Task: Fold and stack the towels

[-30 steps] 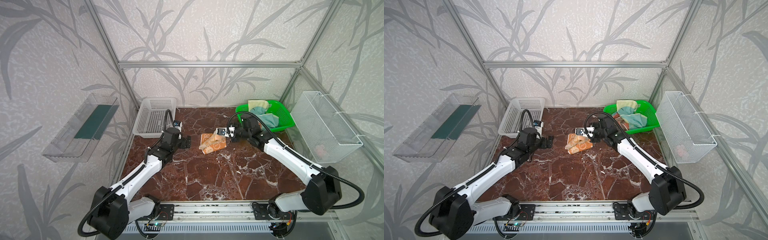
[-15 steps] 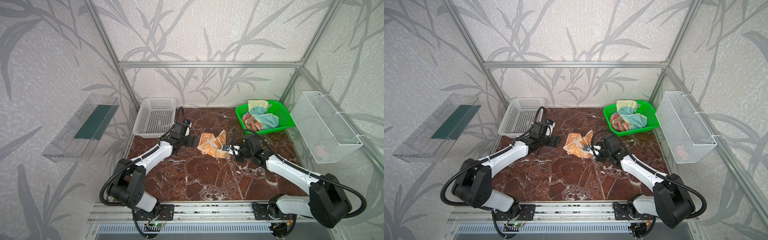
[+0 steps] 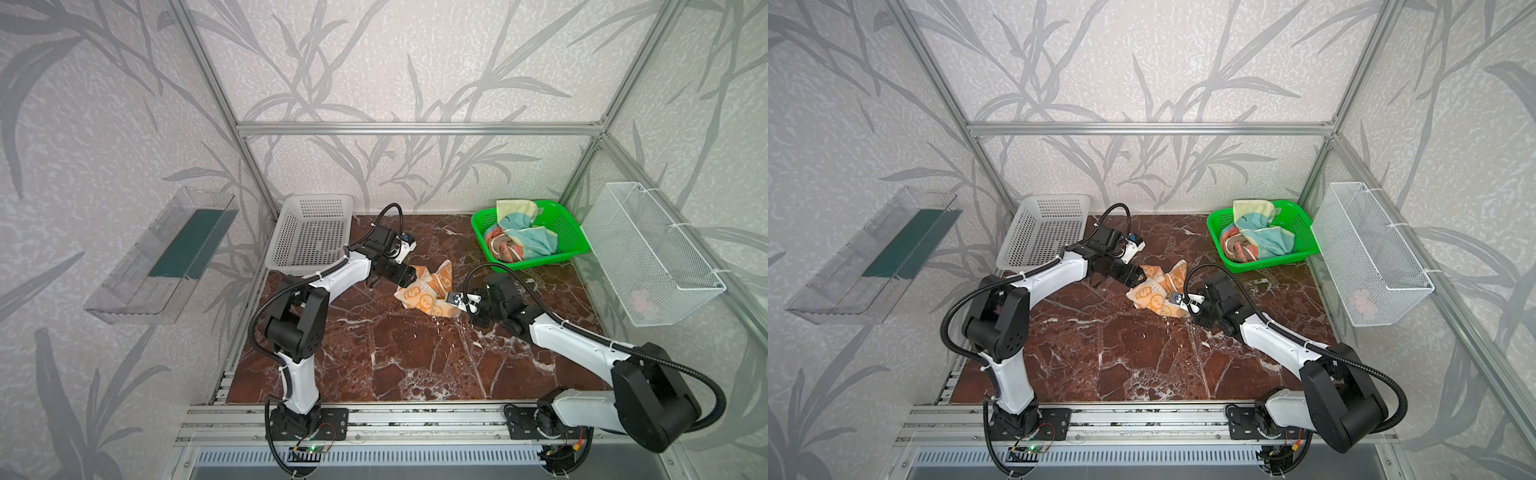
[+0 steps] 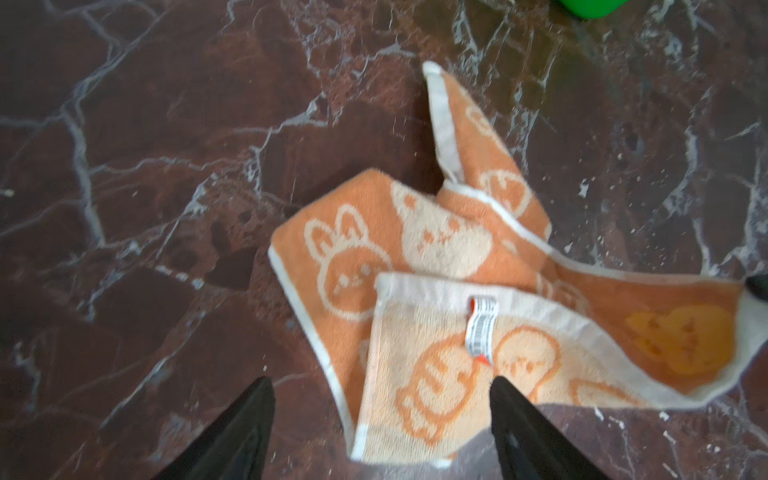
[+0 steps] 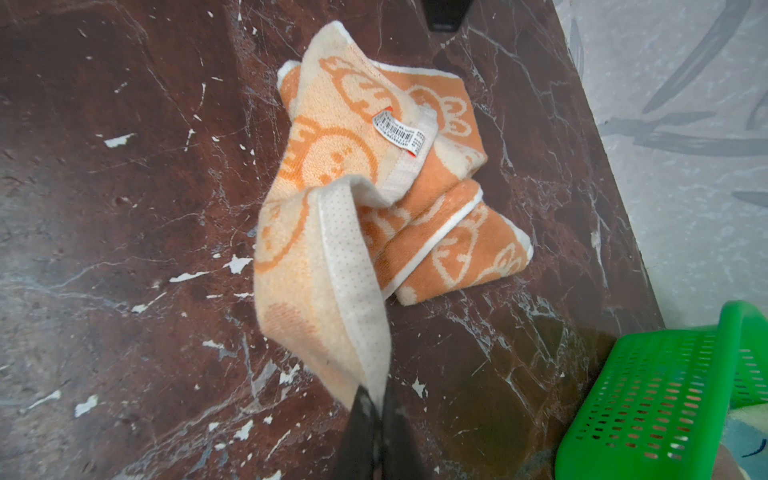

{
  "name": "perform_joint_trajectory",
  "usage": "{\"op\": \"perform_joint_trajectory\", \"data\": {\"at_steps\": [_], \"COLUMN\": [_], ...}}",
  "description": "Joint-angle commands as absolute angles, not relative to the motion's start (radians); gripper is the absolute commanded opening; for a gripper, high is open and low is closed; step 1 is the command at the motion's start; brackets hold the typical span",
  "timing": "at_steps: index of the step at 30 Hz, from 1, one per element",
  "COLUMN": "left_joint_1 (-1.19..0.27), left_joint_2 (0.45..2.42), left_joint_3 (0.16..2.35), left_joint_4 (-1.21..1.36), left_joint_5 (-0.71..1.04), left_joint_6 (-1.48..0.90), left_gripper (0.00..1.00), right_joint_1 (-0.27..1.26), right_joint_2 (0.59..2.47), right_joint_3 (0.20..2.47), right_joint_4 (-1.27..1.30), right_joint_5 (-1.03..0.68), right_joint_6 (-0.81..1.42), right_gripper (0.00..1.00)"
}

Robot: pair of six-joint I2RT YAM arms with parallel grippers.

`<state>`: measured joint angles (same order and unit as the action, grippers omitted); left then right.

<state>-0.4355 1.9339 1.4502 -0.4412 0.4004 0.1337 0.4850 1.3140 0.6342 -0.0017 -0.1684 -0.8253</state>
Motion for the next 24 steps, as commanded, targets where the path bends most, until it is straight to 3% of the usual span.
{"op": "perform_joint_trajectory", "data": {"at_steps": [1,13,20,24], "left_joint_1": [-0.446,-0.484,-0.492,-0.493], "left_joint_2": [2.027,2.13,2.133,2.105], "left_joint_3": [1.563,1.598,1.598,1.556], "left_joint_4": [-0.621,-0.561,-0.55,-0.533], "left_joint_5": [0.472,0.485,0.508,0.474], "left_joint_6": [0.169,0.068,0.045,0.018], "left_gripper": [0.78,0.77,0.57,0.52], "right_joint_1": [0.485,0.486,0.485,0.485], "right_joint_2": [1.323,1.342,1.337,1.346], "right_joint_3": [0.621,0.594,0.573,0.567], "right_joint_4": [0.034,0.102,0.146,0.179], "right_joint_5": [-0.164,-0.165,-0.157,-0.143], "right_joint_6": [-0.809,-0.803,-0.79,-0.782], "right_gripper": [0.0,0.0,0.0,0.0]}}
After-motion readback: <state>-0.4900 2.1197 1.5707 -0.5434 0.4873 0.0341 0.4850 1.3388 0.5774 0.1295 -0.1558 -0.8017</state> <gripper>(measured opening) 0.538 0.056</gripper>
